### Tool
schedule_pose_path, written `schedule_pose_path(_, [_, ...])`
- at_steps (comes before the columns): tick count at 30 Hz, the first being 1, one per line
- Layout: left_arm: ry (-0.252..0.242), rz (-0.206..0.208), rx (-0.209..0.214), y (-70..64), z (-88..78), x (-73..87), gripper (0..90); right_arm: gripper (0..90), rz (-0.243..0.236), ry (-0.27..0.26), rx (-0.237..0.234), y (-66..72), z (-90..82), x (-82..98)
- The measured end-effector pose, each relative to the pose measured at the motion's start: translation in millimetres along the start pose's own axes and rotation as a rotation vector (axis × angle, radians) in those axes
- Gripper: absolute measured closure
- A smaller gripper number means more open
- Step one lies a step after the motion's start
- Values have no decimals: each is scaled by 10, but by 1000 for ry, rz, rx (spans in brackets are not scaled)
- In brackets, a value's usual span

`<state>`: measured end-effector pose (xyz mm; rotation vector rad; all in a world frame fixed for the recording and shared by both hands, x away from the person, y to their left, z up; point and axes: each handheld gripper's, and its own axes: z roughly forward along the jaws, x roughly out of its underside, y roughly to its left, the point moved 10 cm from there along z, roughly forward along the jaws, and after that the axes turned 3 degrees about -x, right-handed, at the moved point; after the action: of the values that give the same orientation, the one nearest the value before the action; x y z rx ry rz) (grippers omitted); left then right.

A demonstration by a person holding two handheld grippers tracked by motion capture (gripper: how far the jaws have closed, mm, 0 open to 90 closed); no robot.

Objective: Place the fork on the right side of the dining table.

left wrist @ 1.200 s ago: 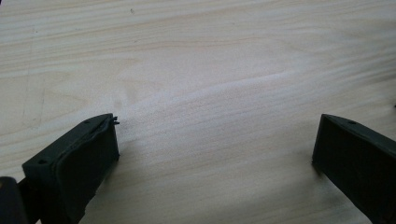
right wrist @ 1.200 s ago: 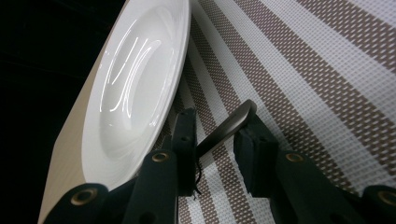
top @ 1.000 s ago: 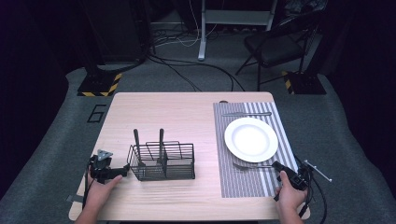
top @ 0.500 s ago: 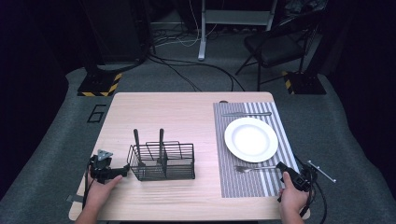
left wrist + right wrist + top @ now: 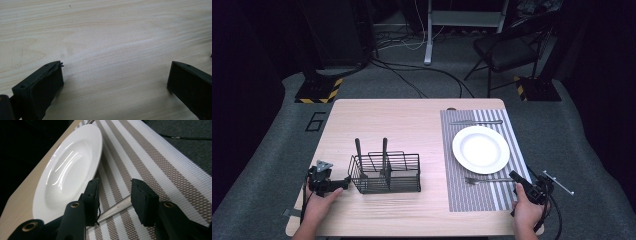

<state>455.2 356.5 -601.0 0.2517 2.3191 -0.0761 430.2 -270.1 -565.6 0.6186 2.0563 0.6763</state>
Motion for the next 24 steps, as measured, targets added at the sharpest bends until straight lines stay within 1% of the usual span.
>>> schedule_pose_path(4, [-2,0,1,-2,0,0,0,575,-13,15,-20,65,7,31])
schedule_pose_path(6, [-1,-1,-1,-1,-1,1,0,575,-28,27,-29,104,7,51])
schedule_pose_path(10, [1,-5,-4,-3,-3,4,0,560,-62,33,-63,211,-20,73])
schedule_pose_path(12, [-1,-6,-5,-3,-3,4,0,553,-86,39,-84,280,-29,89])
schedule_pose_path(14, [-2,-10,-6,-4,-4,5,0,540,-108,56,-104,361,-24,123])
schedule_pose_path(15, [-2,-10,-6,-5,-4,5,0,532,-122,74,-119,402,-22,152])
schedule_pose_path(16, [-1,-10,-6,-4,-5,6,0,530,-148,84,-128,418,-17,173])
schedule_pose_path(18, [0,-8,-6,-3,-8,7,0,518,-169,92,-143,490,-16,207])
schedule_pose_path(20, [-1,-10,-6,-4,-10,9,0,499,-212,94,-161,543,-26,225])
schedule_pose_path(22, [5,-10,-5,-4,-16,15,0,477,-224,109,-182,597,-52,260])
schedule_pose_path(24, [2,-10,-7,-2,-17,16,0,475,-243,124,-195,629,-64,290])
